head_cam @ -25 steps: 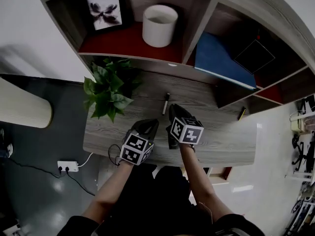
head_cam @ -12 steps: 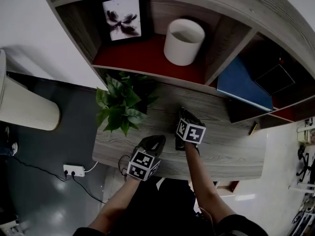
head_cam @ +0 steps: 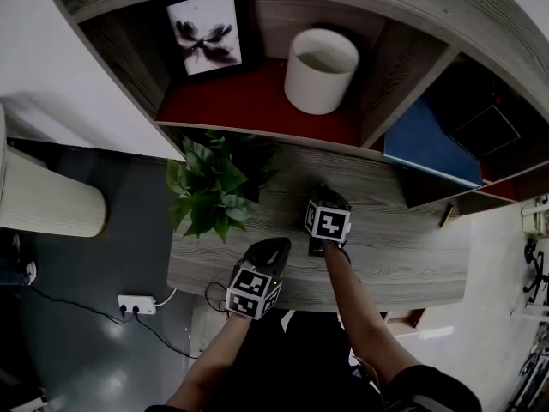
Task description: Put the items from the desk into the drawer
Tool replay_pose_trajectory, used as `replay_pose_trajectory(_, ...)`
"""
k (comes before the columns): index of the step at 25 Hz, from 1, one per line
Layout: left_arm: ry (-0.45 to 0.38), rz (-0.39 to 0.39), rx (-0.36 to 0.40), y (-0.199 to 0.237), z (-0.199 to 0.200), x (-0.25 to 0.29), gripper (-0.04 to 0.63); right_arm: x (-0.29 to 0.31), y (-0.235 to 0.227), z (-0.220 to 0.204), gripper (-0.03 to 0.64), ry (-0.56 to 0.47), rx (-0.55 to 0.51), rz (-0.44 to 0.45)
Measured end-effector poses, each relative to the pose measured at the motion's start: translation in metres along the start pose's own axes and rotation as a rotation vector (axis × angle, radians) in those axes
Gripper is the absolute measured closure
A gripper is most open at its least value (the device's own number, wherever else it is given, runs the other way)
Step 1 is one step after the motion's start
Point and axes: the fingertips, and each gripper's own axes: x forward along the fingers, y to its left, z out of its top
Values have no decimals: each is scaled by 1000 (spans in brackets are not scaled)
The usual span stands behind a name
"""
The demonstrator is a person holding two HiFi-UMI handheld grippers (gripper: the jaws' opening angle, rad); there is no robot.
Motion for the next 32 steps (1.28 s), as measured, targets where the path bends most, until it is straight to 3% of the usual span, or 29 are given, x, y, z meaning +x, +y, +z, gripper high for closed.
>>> replay_pose_trajectory(4,5,-12,-13,-1,-3,0,588,1,0,1,528,1,15,-36)
replay_pose_trajectory(7,9,-19,-15,0,-5,1,588,2,0,1,539,-1,-30,-48)
replay_pose_trajectory(20,28,-52,12,-10,-8,3,587,-19,-7,8,545,-40,-14,12)
replay_pose_trajectory(32,57,-177,105,-64,-4,26,586,-70,-61,10,545,-115,54,-63)
